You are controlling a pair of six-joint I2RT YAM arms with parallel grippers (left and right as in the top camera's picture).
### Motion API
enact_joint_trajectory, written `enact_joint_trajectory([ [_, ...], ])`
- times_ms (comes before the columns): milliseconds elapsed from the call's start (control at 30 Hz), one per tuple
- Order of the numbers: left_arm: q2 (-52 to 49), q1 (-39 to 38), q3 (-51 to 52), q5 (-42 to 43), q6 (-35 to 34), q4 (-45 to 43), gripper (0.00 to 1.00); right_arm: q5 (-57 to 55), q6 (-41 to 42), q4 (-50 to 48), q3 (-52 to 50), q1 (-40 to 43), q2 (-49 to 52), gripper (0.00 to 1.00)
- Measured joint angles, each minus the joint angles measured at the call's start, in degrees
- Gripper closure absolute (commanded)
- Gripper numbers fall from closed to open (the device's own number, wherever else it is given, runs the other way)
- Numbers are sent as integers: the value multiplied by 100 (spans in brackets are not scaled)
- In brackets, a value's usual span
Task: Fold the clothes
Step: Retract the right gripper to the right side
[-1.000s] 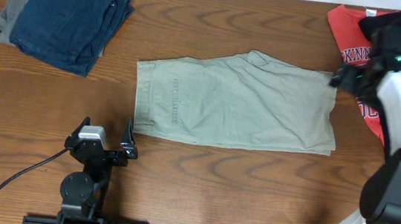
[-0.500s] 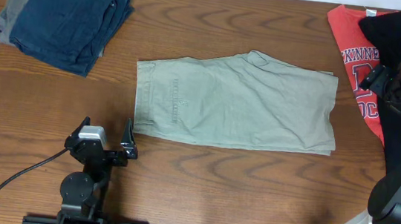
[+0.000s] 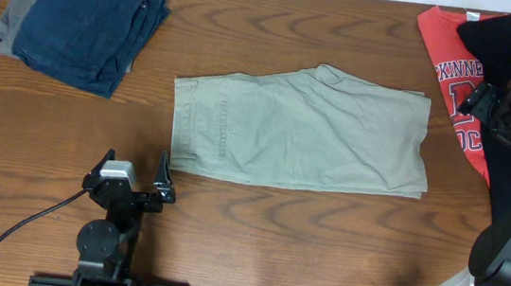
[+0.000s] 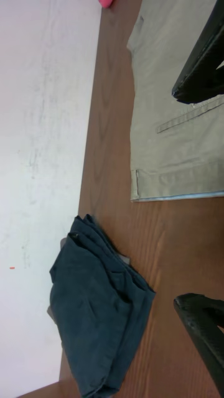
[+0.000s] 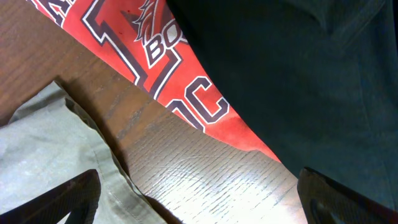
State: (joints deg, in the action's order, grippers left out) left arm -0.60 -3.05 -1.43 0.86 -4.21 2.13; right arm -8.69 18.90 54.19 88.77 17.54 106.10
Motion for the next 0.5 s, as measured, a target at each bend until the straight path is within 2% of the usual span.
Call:
enact_joint_trajectory([
  [200,2,0,24,201,-251,-101,2,2,0,0,0,0,0,1],
  [500,-61,0,15,2210,-1799,-208,2,2,0,0,0,0,0,1],
])
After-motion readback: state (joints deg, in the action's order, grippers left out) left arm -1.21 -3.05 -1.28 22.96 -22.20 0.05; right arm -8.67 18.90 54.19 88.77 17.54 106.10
